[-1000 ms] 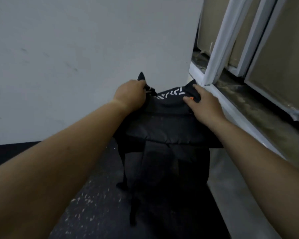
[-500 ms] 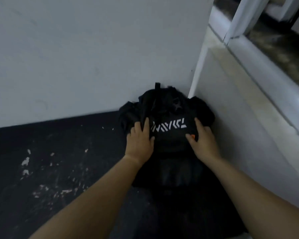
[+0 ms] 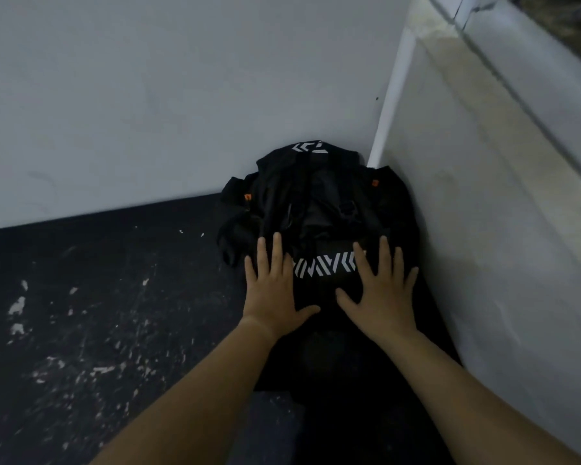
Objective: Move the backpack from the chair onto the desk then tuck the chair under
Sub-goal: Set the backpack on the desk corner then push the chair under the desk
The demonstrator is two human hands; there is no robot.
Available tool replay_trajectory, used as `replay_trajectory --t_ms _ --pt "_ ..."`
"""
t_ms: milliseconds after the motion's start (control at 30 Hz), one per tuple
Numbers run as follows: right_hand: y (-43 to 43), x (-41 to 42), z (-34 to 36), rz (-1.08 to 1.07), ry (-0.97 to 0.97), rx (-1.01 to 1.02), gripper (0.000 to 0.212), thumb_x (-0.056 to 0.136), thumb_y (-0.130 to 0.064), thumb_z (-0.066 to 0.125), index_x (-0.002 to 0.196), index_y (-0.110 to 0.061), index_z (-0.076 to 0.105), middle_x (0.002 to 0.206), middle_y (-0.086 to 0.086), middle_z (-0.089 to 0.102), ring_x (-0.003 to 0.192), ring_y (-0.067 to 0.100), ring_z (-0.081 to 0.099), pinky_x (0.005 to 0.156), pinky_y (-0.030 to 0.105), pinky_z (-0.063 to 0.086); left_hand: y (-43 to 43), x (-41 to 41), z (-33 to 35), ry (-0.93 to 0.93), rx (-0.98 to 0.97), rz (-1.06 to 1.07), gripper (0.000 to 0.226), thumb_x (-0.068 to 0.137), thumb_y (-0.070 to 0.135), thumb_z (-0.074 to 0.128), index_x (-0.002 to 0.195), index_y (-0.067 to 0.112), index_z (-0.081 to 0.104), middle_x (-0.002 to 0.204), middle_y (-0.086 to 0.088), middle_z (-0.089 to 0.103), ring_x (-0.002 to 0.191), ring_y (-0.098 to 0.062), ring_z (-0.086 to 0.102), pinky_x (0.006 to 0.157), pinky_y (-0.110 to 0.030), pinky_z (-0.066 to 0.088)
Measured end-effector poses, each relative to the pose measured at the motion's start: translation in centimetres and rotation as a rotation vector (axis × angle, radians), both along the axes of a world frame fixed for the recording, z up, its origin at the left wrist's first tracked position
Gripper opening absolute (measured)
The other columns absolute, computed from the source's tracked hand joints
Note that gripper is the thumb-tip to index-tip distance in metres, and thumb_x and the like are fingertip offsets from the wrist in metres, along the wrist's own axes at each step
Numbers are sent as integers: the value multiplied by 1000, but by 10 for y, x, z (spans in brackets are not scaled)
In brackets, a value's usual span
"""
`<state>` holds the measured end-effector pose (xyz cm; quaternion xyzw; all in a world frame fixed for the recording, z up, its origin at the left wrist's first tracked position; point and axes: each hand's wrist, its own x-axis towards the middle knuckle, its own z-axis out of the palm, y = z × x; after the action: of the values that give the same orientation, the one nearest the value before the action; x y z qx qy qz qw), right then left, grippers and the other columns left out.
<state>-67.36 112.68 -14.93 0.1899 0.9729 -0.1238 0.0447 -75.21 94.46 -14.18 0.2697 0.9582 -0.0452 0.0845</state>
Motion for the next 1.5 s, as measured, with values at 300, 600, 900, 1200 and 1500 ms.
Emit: replay_trajectory --t_ms 300,600,900,1200,1500 --pt "-6 42 -49 40 -29 41 97 79 -82 35 157 -38 -1 167 12 -8 153 40 0 117 71 5 6 29 -49 -30 112 94 99 74 90 18 155 36 -1 162 -8 -23 146 -42 -23 109 -76 8" --pt "23 -12 -62 62 50 -18 87 84 -79 30 156 -41 0 168 7 -6 154 34 2 117 70 7 32 -11 -63 -75 221 195 95 75 88 20 153 41 -2 162 -1 -24 146 -44 -18 105 -77 16" --pt "52 -56 -65 90 76 15 84 86 -77 30 156 -40 4 168 7 -2 154 34 4 116 69 9 59 -45 -64 -58 188 232 94 76 87 18 154 38 -4 162 -5 -23 145 -49 -13 101 -78 23" --pt "37 -37 -43 26 187 -16 81 92 -59 39 159 -25 8 168 12 -3 154 33 -3 122 56 -2 50 -19 -41 78 259 51 78 90 62 31 153 17 25 163 -19 7 150 -38 -4 121 -57 0" --pt "23 -14 -53 -13 38 -34 71 101 -49 35 159 -26 2 167 13 -4 154 32 2 124 57 8 39 9 -57 -17 226 -51 70 98 49 21 157 13 8 165 -11 -2 151 -29 -11 123 -50 0"
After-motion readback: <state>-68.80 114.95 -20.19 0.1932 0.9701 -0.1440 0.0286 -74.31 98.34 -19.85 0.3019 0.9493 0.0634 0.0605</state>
